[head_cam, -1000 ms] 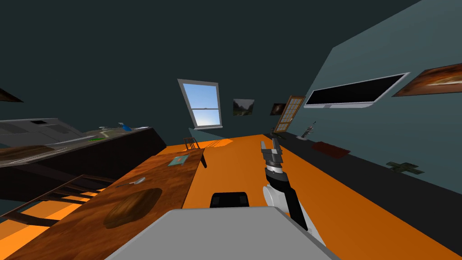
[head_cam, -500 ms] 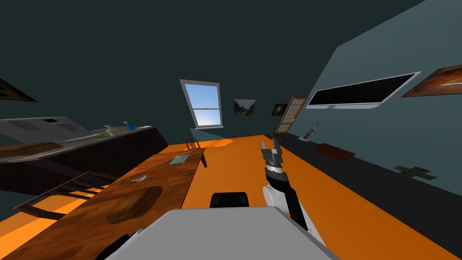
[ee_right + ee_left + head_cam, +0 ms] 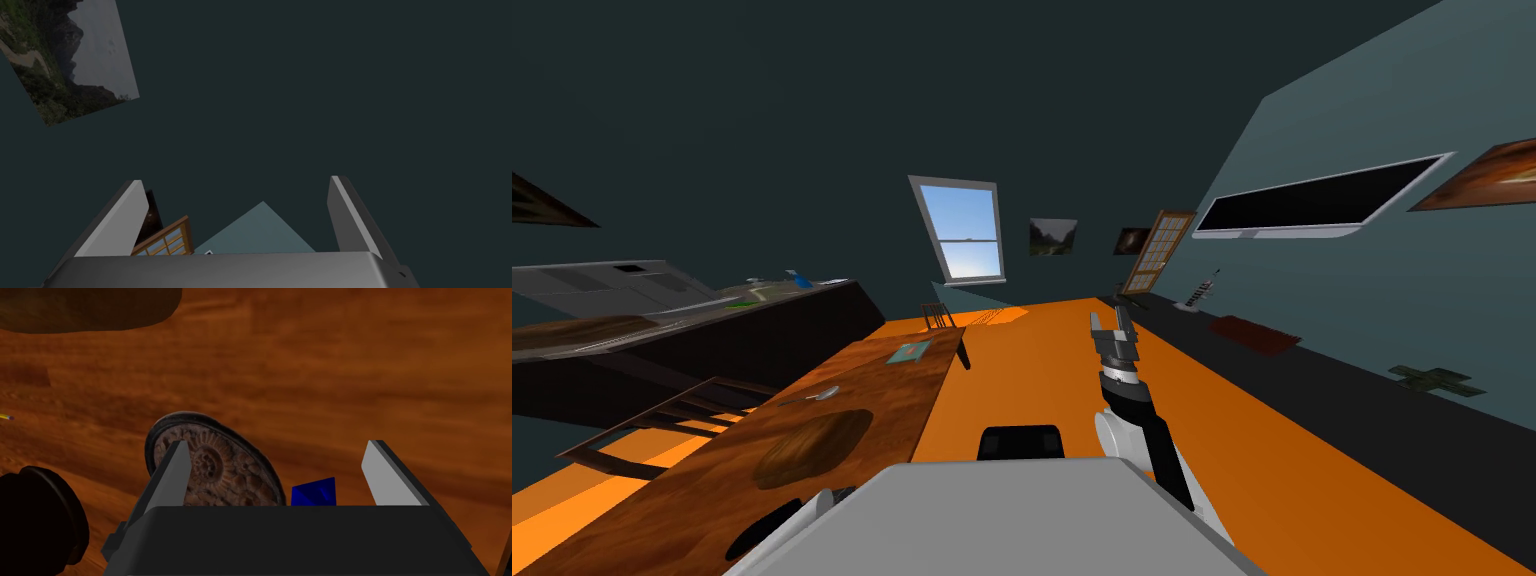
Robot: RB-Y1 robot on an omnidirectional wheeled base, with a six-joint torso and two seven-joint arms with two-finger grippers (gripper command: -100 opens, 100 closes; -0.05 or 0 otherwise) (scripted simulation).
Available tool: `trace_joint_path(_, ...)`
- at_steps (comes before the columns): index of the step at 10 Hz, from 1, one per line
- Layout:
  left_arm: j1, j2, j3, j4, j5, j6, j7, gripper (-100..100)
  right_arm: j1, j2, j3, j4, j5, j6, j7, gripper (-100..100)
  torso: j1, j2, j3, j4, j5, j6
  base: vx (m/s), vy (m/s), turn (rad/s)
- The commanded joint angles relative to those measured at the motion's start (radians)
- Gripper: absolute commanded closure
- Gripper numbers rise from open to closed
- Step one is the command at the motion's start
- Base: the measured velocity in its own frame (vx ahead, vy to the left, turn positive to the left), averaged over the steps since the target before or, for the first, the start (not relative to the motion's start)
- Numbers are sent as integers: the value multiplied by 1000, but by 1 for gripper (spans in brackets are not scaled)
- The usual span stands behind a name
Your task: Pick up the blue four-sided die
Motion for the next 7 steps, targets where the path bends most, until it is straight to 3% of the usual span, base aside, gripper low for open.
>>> trace_joint_path(1,-7,11,-14,-9,10,42,-23,-100,0,0,0,0,0,0,0,0,0,0,0,0,0,0,-43,27,-36)
trace_joint_path(7,-23,20,-70,-6,25,161,-92,-100,0,0,0,0,0,0,0,0,1,1,0,0,0,0,-51,31,-36)
